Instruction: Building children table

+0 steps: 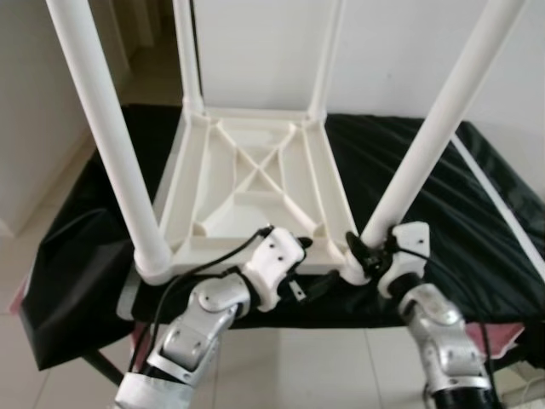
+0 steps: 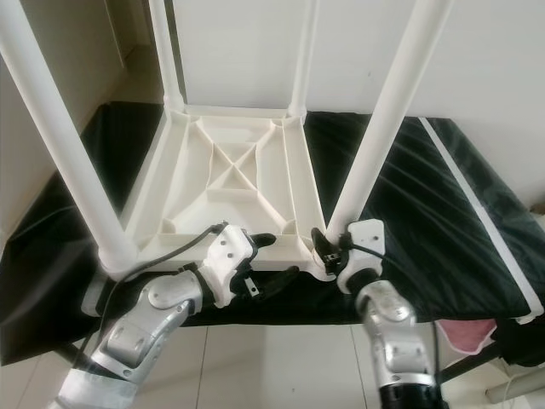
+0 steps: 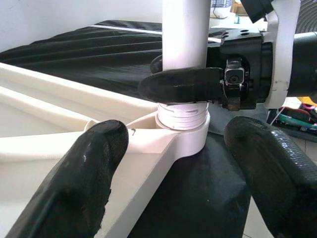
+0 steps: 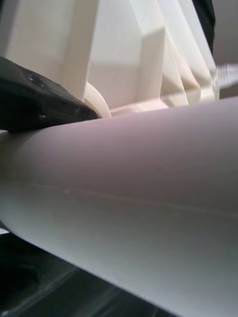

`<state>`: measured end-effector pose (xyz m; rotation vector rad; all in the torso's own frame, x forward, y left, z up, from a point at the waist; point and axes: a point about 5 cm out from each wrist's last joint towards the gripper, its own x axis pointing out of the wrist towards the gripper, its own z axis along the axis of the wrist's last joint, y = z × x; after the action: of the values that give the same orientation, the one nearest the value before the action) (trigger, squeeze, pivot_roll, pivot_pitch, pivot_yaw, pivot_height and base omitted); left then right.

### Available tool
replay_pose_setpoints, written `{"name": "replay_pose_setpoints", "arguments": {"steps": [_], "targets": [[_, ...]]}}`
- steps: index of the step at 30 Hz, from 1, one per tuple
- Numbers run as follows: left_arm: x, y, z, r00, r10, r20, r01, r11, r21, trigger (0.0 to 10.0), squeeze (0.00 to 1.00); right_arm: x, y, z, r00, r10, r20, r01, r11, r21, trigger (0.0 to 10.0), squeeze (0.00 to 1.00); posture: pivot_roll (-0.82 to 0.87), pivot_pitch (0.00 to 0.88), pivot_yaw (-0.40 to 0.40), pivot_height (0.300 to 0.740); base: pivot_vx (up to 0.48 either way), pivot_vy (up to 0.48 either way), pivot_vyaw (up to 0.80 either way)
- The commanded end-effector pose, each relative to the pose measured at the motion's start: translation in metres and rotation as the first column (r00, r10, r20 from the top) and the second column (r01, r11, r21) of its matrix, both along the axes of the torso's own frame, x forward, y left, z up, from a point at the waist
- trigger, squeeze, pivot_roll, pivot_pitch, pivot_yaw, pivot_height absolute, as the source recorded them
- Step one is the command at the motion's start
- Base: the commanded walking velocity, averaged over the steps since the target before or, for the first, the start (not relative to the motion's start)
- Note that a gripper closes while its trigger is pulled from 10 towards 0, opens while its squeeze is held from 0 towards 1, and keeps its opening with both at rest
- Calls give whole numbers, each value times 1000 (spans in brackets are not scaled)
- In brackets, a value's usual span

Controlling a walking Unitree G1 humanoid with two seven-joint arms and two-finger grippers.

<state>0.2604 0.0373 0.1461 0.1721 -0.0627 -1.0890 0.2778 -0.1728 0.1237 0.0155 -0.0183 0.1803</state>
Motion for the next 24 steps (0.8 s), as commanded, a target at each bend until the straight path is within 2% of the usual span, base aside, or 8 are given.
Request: {"name": "replay_pose_setpoints", "arguments": {"steps": [1, 2, 3, 8, 16, 19, 23, 24], "targets": [[3, 0, 1, 1000, 23, 14, -23, 1000, 1, 10000, 0, -5, -4, -15, 992, -96, -79, 96, 995, -7, 10000, 0, -21, 0, -53, 740, 0, 0, 0], [2, -1, 0, 1000, 15, 1, -15, 1000, -4, 10000, 0, -6, -2, -17, 983, -163, -88, 164, 986, 0, 10000, 0, -21, 0, -54, 740, 0, 0, 0], [2, -1, 0, 1000, 15, 1, -15, 1000, -4, 10000, 0, -6, -2, -17, 983, -163, -88, 164, 986, 0, 10000, 0, -21, 0, -54, 740, 0, 0, 0], [0, -2, 0, 1000, -11, -28, 10, 1000, -25, 10000, 0, -10, 5, -23, 939, -325, -113, 327, 945, 3, 10000, 0, -24, 0, -48, 740, 0, 0, 0], [2, -2, 2, 1000, -9, -24, 9, 1000, -27, 10000, 0, -11, 15, -22, 907, -398, -135, 407, 912, 47, 10000, 0, -20, 0, -44, 740, 0, 0, 0], [2, -3, 2, 1000, -11, -21, 10, 1000, -26, 10000, 0, -12, 23, -19, 908, -400, -120, 409, 910, 61, 10000, 0, -24, 0, -42, 740, 0, 0, 0], [2, -3, 2, 1000, -12, -21, 11, 1000, -25, 10000, 0, -12, 23, -18, 909, -401, -113, 409, 911, 57, 10000, 0, -24, 0, -42, 740, 0, 0, 0], [2, -3, 2, 1000, -12, -19, 12, 1000, -26, 10000, 0, -12, 22, -15, 910, -403, -94, 409, 911, 55, 10000, 341, -26, 0, -42, 740, 0, 0, 0]]}}
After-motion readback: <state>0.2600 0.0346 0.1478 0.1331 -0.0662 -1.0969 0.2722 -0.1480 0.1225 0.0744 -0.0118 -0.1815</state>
